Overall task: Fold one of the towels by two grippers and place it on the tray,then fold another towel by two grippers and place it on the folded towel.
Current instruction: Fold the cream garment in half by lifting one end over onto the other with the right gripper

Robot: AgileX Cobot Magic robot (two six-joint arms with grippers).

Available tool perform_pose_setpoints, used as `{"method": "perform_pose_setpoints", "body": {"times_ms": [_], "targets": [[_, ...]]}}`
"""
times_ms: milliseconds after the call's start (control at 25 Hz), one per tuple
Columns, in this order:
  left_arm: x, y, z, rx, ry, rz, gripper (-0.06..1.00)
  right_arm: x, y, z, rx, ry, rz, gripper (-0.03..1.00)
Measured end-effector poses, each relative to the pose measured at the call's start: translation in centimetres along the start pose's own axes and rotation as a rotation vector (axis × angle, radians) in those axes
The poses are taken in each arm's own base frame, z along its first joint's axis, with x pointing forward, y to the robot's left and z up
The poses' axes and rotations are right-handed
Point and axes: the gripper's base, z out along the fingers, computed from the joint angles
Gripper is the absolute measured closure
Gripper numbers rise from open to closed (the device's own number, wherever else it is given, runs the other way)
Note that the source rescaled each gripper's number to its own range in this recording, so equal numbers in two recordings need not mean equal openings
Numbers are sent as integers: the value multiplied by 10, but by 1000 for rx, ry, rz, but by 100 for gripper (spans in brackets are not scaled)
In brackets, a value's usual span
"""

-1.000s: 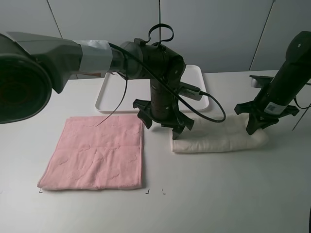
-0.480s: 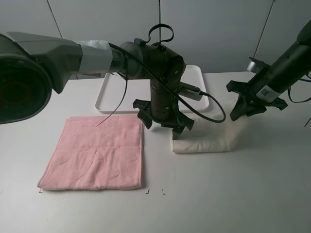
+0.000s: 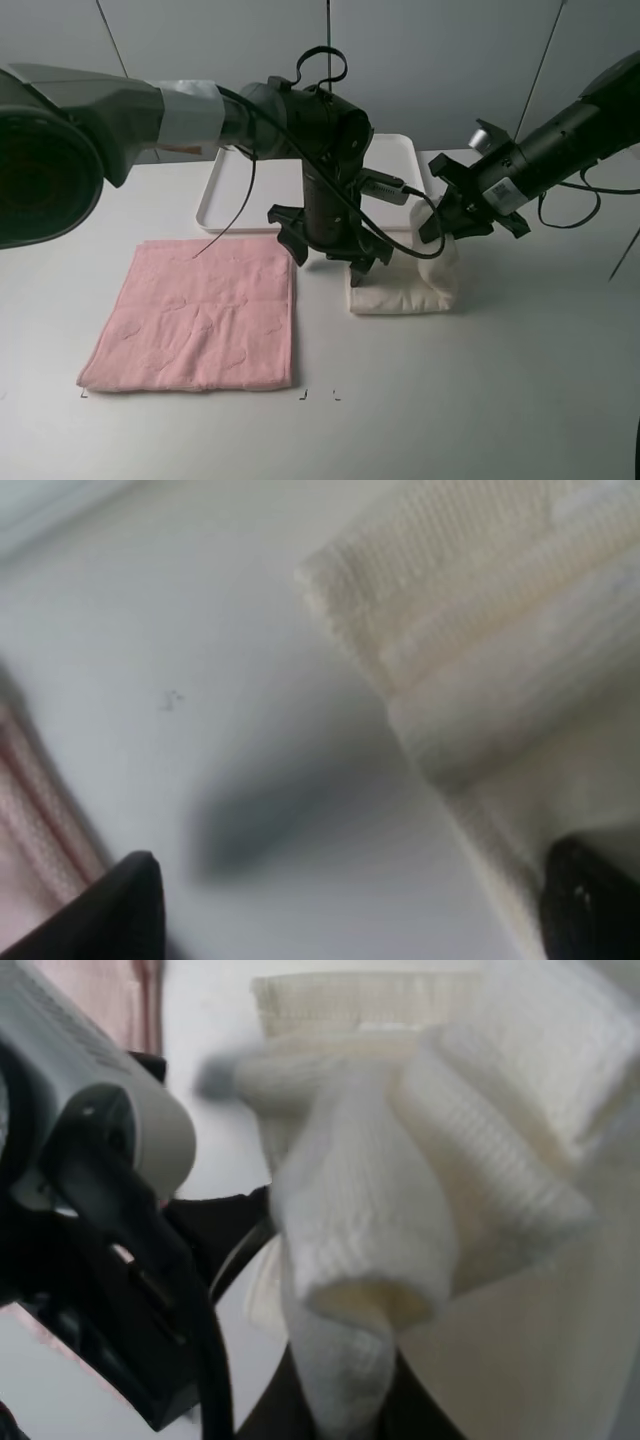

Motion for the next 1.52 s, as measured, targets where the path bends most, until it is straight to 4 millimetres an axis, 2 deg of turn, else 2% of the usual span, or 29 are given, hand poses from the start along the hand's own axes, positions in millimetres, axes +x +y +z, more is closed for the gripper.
{"method": "perform_pose_setpoints", "body": {"times_ms": [360, 680, 880, 1000, 1120, 1360, 1440, 1520], "targets": [[-1, 8, 1, 20, 22, -5, -2, -1, -1, 32, -86, -15, 11, 92], [-2, 10, 1, 24, 34, -6, -2, -3, -2, 36, -105, -31, -3, 92], [-9, 9, -7, 9, 39, 35, -2, -4, -4, 39, -113, -31, 11, 92], [-20, 11, -20, 15, 8, 48, -2, -4, -4, 38, -116, -35, 15, 92], [-36, 18, -44, 61, -63, 34, -2, -4, -3, 39, -118, -36, 15, 92], [-62, 47, -82, 157, -194, -17, -2, -6, -1, 39, -142, -59, 42, 91], [-66, 54, -88, 176, -213, -23, -2, -7, 1, 39, -155, -71, 45, 83], [-67, 58, -89, 195, -215, -20, -2, -9, 2, 39, -173, -91, 46, 61]]}}
